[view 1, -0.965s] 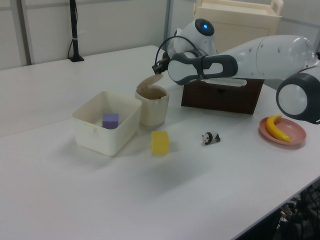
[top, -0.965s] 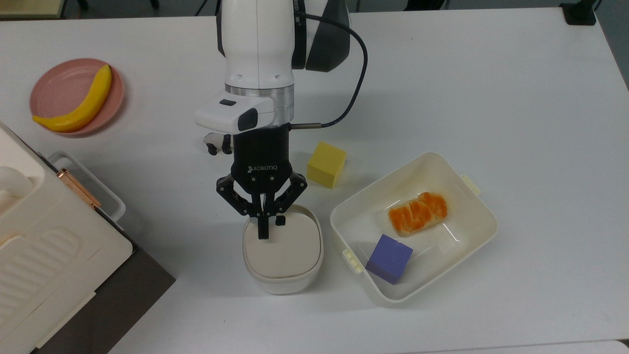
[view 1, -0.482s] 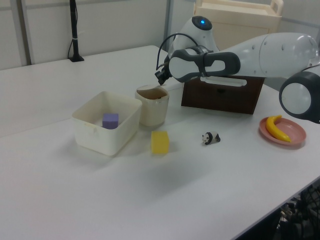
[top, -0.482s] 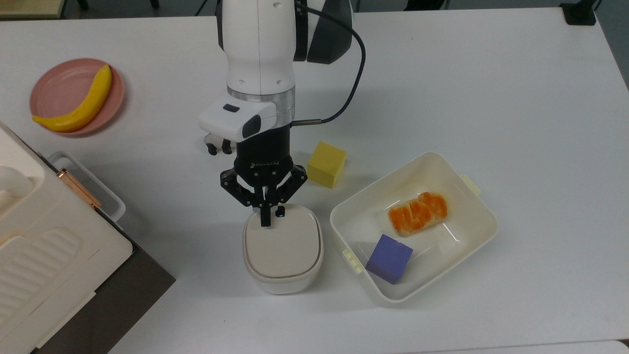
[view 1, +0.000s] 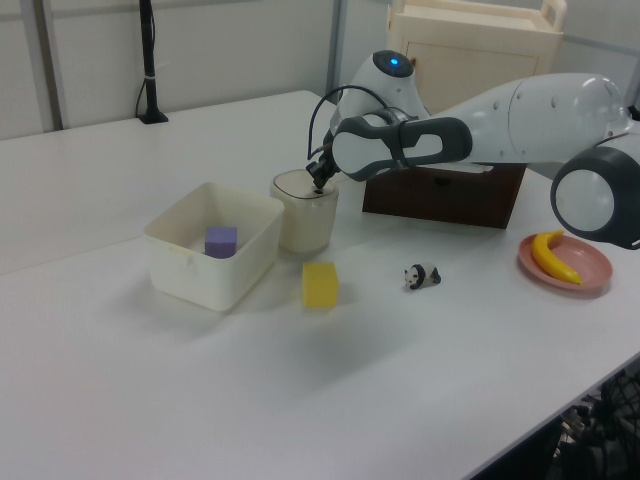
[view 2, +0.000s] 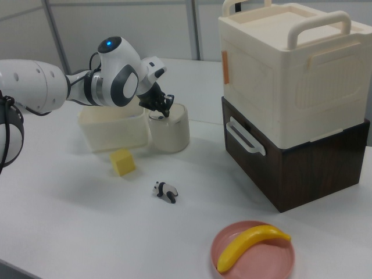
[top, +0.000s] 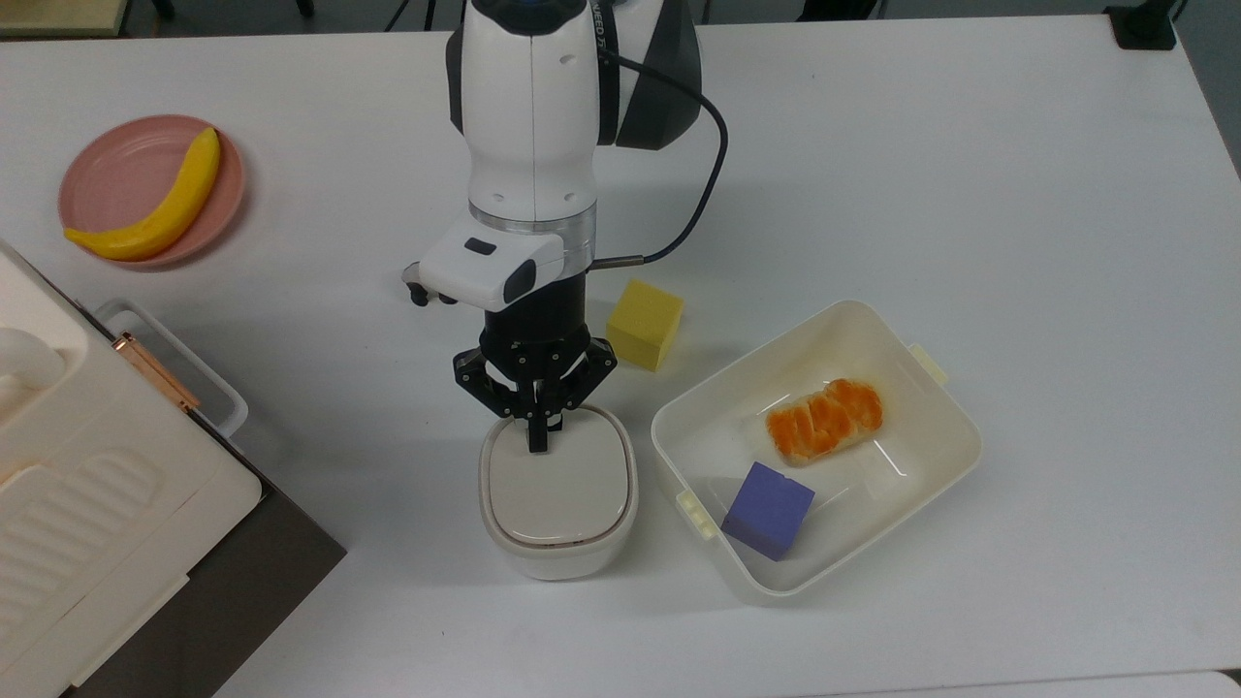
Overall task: Close the trash can
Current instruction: 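Push the raised lid forward and down onto the can's rim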
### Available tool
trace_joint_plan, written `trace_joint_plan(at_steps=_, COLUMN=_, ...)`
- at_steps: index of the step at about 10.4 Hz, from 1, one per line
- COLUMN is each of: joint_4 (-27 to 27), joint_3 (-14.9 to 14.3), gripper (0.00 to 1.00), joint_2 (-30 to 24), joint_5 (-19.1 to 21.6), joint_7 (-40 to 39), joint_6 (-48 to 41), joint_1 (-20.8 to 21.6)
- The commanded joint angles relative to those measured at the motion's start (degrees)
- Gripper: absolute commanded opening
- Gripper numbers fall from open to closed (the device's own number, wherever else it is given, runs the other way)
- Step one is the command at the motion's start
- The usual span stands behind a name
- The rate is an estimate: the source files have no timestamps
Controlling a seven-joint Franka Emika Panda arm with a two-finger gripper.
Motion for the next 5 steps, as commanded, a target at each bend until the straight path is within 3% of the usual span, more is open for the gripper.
trace_joint_plan(at_steps=1, joint_4=-1.2, joint_3=-0.5, gripper=0.0, joint_2=-0.7, joint_5=-4.8, joint_7=-1.8, joint_6=-7.7, joint_1=0.8)
trace_joint_plan(at_steps=5, joint_4=-0.1, joint_3=-0.4, gripper=0.0, joint_2=-1.6, joint_5=-4.0, joint_7=-1.4, joint_6=-8.1, joint_1=0.8)
